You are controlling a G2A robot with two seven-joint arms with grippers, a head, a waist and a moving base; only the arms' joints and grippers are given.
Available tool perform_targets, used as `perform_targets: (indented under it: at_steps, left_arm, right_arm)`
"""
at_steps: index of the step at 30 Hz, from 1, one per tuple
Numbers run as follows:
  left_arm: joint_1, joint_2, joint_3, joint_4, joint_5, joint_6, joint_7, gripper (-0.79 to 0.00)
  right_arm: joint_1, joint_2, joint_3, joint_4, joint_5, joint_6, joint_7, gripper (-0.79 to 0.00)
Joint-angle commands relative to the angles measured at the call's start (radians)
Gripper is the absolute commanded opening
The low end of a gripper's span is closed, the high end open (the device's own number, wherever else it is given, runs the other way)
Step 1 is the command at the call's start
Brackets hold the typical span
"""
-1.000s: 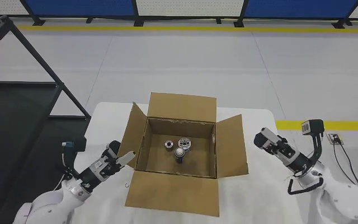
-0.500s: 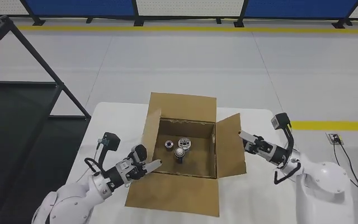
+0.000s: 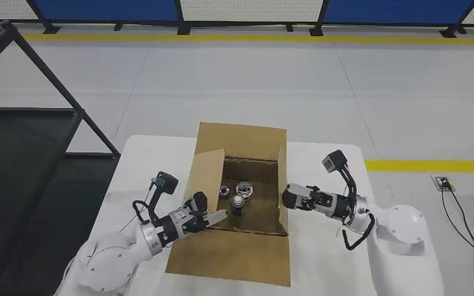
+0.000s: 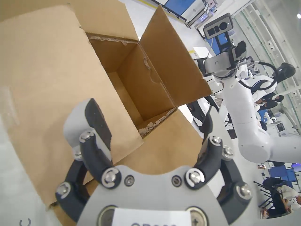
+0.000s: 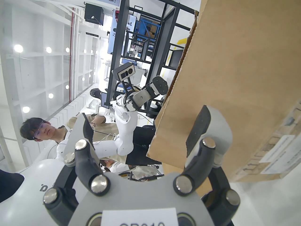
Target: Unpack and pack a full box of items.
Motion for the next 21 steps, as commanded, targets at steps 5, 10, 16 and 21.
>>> perform_targets:
  at_steps: [5, 10, 16, 21]
  left_arm:
    - [-0.008, 0.001, 0.014, 0.016, -0.008, 0.003, 0.009, 0.000]
    - [-0.006, 0.003, 0.018, 0.022, -0.012, -0.002, 0.014, 0.000]
    - [-0.005, 0.004, 0.021, 0.030, -0.019, 0.000, 0.032, 0.000]
    - [-0.012, 0.006, 0.031, 0.041, -0.013, 0.007, 0.024, 0.000]
  right_arm:
    - [0.015, -0.001, -0.097, 0.058, -0.042, -0.027, -0.114, 0.000]
    - [0.017, 0.000, -0.162, 0.077, -0.106, -0.051, -0.181, 0.000]
    - [0.013, 0.006, -0.204, 0.081, -0.159, -0.075, -0.237, 0.000]
    - [0.015, 0.011, -0.238, 0.082, -0.203, -0.088, -0.252, 0.000]
